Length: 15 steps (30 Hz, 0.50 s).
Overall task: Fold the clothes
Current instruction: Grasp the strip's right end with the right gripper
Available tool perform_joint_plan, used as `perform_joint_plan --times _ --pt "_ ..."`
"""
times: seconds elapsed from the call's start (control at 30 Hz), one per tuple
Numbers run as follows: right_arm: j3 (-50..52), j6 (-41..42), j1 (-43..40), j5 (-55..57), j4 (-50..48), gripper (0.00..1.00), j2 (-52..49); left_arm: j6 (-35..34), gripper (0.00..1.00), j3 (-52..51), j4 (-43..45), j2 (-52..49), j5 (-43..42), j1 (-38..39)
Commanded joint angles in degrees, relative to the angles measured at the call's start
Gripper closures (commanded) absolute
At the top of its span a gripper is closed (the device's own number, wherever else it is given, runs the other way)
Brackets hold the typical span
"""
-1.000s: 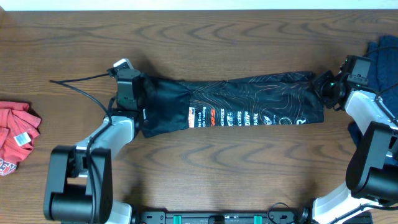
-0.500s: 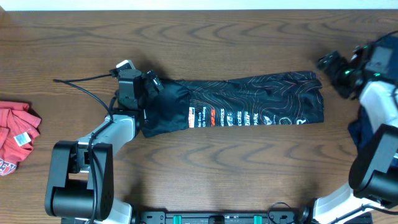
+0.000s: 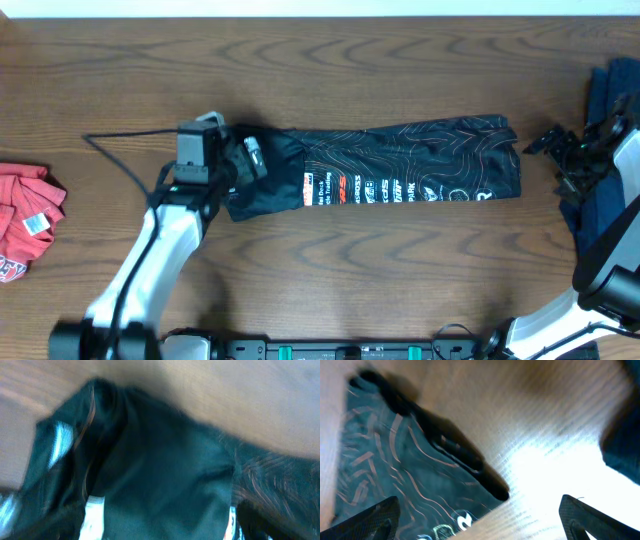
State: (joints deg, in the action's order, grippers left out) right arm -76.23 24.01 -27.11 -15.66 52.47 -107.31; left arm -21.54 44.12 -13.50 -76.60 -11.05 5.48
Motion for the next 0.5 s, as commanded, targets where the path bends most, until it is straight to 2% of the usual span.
perform_joint_plan --times 0.0,0.1,0.23,0.33,0.4,0.47 --pt "0.39 -3.67 0.76 0.66 0.7 0.01 -2.97 6.43 0.02 0.66 -4.9 5.29 -2.03 -0.09" --pt "0.39 -7.04 0.79 -2.99 0.35 0.01 -6.08 8.24 0.02 0.66 -10.01 9.22 -2.03 -0.09" --pt "0.39 -19.89 0.79 -15.61 -2.16 0.01 -11.87 8.44 0.02 0.66 -14.51 12.41 -2.05 -0.09" --pt "0.39 -23.34 0.79 -20.09 -3.56 0.01 -16.0 8.44 0.02 0.66 -16.59 13.29 -3.1 -0.02" --pt "0.39 -25.44 0.79 -22.03 -4.79 0.08 -18.27 8.41 0.02 0.66 -17.38 13.33 -4.07 -0.02" --pt "0.39 -26.49 0.79 -23.45 -5.86 0.11 -20.22 8.41 0.02 0.66 -17.79 13.31 -5.07 -0.02"
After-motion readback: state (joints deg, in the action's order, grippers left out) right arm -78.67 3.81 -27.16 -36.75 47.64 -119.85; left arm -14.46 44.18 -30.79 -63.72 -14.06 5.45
